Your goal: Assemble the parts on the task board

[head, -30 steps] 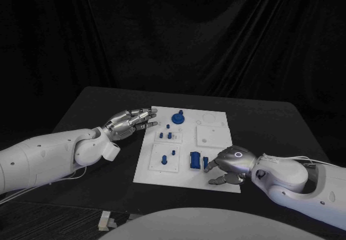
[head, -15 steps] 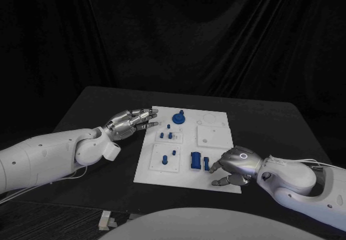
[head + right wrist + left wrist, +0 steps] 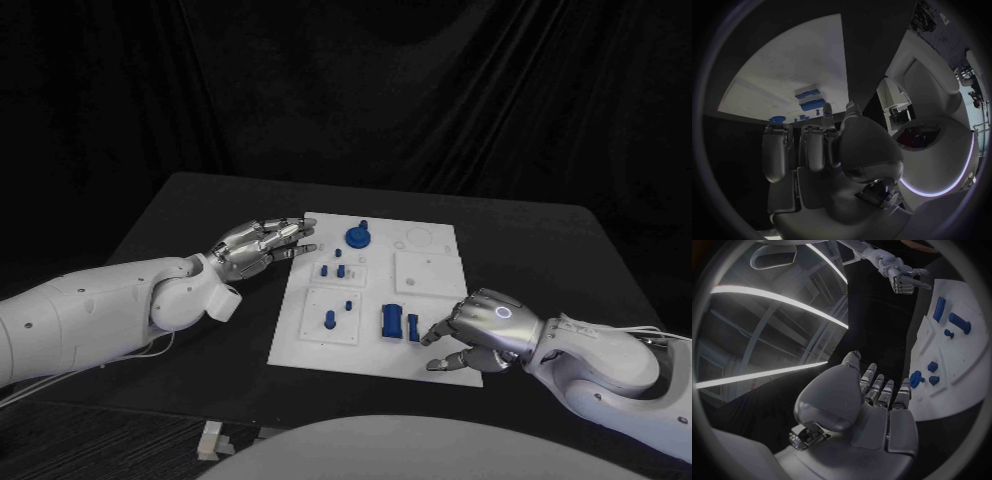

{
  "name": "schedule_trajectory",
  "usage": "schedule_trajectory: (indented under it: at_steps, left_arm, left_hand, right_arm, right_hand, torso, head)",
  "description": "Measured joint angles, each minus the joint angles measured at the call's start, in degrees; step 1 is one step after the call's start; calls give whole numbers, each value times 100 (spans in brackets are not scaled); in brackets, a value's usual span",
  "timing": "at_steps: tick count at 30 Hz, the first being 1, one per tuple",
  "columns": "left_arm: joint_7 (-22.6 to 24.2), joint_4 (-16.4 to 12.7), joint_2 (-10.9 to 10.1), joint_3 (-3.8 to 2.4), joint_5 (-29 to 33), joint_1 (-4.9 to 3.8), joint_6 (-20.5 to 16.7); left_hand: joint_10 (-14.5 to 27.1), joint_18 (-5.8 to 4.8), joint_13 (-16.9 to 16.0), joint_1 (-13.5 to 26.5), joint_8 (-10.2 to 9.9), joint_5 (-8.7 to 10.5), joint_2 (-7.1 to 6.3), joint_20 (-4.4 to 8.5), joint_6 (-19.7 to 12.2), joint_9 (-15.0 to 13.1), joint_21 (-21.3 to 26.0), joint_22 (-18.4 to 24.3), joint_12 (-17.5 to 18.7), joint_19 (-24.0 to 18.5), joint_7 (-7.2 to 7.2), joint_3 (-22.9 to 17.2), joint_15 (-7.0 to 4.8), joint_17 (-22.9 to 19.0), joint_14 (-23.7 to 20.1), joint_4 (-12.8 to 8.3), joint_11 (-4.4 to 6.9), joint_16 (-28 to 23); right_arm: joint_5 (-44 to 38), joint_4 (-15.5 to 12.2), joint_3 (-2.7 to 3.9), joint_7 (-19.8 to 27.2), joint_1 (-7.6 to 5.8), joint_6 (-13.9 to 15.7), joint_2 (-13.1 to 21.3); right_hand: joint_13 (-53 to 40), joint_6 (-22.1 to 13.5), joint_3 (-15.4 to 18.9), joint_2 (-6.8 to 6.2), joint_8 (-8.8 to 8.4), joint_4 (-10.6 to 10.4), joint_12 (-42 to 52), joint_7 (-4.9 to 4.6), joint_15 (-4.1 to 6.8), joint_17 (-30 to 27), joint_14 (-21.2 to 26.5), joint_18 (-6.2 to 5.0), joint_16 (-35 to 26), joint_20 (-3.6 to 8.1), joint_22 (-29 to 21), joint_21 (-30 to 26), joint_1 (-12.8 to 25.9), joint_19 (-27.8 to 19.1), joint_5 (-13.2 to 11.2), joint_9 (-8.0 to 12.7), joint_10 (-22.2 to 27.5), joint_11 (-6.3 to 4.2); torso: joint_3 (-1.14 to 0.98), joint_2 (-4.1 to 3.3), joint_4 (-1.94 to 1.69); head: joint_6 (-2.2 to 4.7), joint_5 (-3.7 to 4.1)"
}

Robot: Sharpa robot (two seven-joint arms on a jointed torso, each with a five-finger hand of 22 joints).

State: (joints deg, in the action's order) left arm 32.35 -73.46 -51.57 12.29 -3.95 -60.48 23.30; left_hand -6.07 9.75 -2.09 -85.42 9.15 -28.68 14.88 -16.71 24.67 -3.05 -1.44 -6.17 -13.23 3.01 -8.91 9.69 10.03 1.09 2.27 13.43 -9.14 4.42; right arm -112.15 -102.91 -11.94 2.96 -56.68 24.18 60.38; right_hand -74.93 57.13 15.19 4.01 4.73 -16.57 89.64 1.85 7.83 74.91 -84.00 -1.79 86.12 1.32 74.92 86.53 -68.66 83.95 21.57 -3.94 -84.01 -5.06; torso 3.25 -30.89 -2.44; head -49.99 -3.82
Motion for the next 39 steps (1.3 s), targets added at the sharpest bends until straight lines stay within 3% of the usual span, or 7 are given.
schedule_trajectory:
  at_steps: [8,12,21,25,30,36,39]
  left_arm:
    - [96,-53,-20,0,0,0,-25]
    - [274,-131,-39,0,0,1,-98]
    - [524,-210,-48,-2,-90,1,-475]
    - [570,-228,-44,-1,-279,1,-750]
    - [599,-233,-14,-1,-479,2,-1094]
    - [616,-233,-4,-1,-614,2,-1313]
    - [599,-230,-6,1,-618,2,-1318]
  left_hand:
    - [-39,0,-6,33,0,36,-79,0,0,0,-23,-28,-26,42,0,43,22,0,22,43,-39,23]
    - [-80,0,-6,159,0,275,-204,5,0,0,-23,10,-26,36,0,190,-6,0,20,224,-3,23]
    - [119,0,25,722,-452,1563,-309,406,-907,102,60,371,205,-220,741,670,-322,-75,-216,332,98,-335]
    - [395,0,81,966,-650,1944,-344,770,-1209,136,90,521,608,-274,854,772,-726,-98,-227,326,584,-422]
    - [550,1,117,1035,-740,2048,-414,1056,-1363,155,113,607,860,-298,974,784,-1045,-104,-225,325,1123,-422]
    - [566,1,122,1036,-763,2048,-415,1056,-1423,164,113,612,886,-297,1035,784,-1046,-105,-225,325,1181,-422]
    - [586,1,148,1704,-806,2087,-519,1091,-1488,200,113,612,1022,-305,970,635,-1045,-105,-225,176,1155,-422]
  right_arm:
    - [1393,18,-2,295,-331,825,124]
    - [2761,112,0,716,-577,1327,127]
    - [6032,386,1,1935,-781,1479,-31]
    - [7027,483,-2,2287,-781,1193,-75]
    - [7837,547,1,2532,-720,708,-123]
    - [8389,633,-5,2703,-614,264,-206]
    - [8403,636,-5,2703,-613,256,-213]
  right_hand:
    - [-16,75,87,122,-70,7,-570,-359,-128,-1281,4,-7,-645,-98,-1,-609,169,-6,-37,5,-4,261]
    - [1359,150,292,257,-70,87,-3198,-525,-269,-4632,779,-600,-2982,-282,-262,-3306,375,-1144,-39,5,653,322]
    - [5836,-762,521,303,-121,-26,-7516,-676,-1848,-6958,3754,-534,-7278,-1485,-3572,-8136,735,-3833,-738,31,4219,1700]
    - [6740,-3264,-160,-222,-199,-47,-8415,132,-1487,-7251,6810,-263,-8232,-1517,-6437,-8493,1271,-7609,-1331,140,6596,1016]
    - [7264,-4570,-639,-393,-303,-34,-8753,779,-1226,-7452,8282,-263,-8567,-1329,-7387,-8617,1494,-8357,-1524,245,8023,274]
    - [7325,-4618,-694,-407,-303,-23,-8704,767,-1208,-7478,8353,-371,-8567,-1299,-7432,-8617,1509,-8387,-1546,245,8149,227]
    - [7479,-5062,-1224,-412,-454,714,-8943,323,-816,-7484,8396,104,-8592,-793,-7483,-8617,3845,-8397,-2080,376,8395,474]
  torso:
    - [0,5,-3]
    - [0,3,-5]
    - [0,1,-7]
    - [0,2,-10]
    - [-1,3,-10]
    - [0,-5,-10]
    - [-1,-6,-10]
  head:
    - [0,24]
    - [0,48]
    - [0,46]
    - [0,56]
    - [0,57]
    - [0,61]
    - [4,61]
